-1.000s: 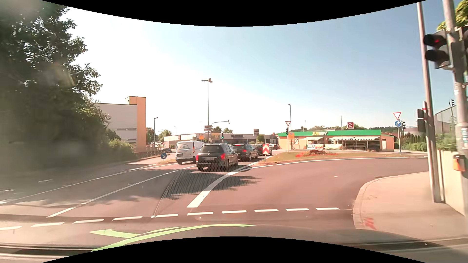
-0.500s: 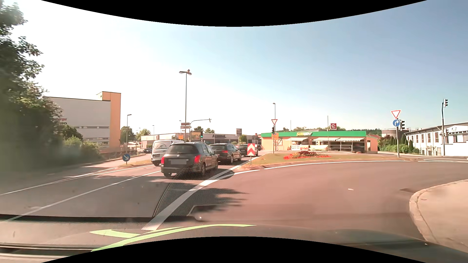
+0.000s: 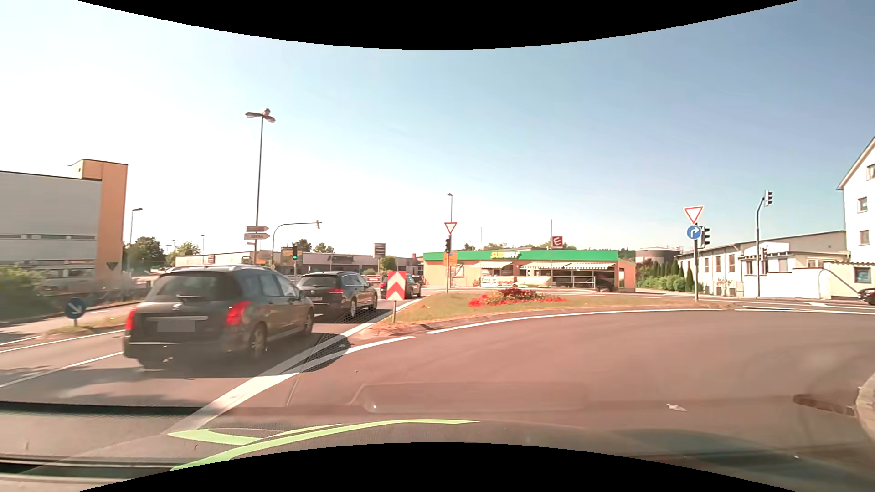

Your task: Follow the waypoints while adhering to traffic rules and regulations

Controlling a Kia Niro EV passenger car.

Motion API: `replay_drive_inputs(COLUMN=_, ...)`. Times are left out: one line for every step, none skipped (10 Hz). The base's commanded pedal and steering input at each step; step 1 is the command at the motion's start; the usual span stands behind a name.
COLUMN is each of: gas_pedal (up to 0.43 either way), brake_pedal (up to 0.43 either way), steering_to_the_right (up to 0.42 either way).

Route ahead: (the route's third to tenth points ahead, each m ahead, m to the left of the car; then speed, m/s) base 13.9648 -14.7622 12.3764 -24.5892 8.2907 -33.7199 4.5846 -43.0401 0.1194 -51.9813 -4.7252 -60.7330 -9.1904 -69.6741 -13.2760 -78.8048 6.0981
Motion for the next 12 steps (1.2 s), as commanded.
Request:
replay_drive_inputs(gas_pedal=0.000, brake_pedal=0.000, steering_to_the_right=0.282)
replay_drive_inputs(gas_pedal=0.000, brake_pedal=0.000, steering_to_the_right=0.299)
replay_drive_inputs(gas_pedal=0.000, brake_pedal=0.000, steering_to_the_right=0.315)
replay_drive_inputs(gas_pedal=0.000, brake_pedal=0.000, steering_to_the_right=0.328)
replay_drive_inputs(gas_pedal=0.000, brake_pedal=0.000, steering_to_the_right=0.333)
replay_drive_inputs(gas_pedal=0.000, brake_pedal=0.000, steering_to_the_right=0.340)
replay_drive_inputs(gas_pedal=0.000, brake_pedal=0.000, steering_to_the_right=0.346)
replay_drive_inputs(gas_pedal=0.008, brake_pedal=0.000, steering_to_the_right=0.348)
replay_drive_inputs(gas_pedal=0.020, brake_pedal=0.000, steering_to_the_right=0.349)
replay_drive_inputs(gas_pedal=0.028, brake_pedal=0.000, steering_to_the_right=0.349)
replay_drive_inputs(gas_pedal=0.039, brake_pedal=0.000, steering_to_the_right=0.348)
replay_drive_inputs(gas_pedal=0.059, brake_pedal=0.000, steering_to_the_right=0.346)
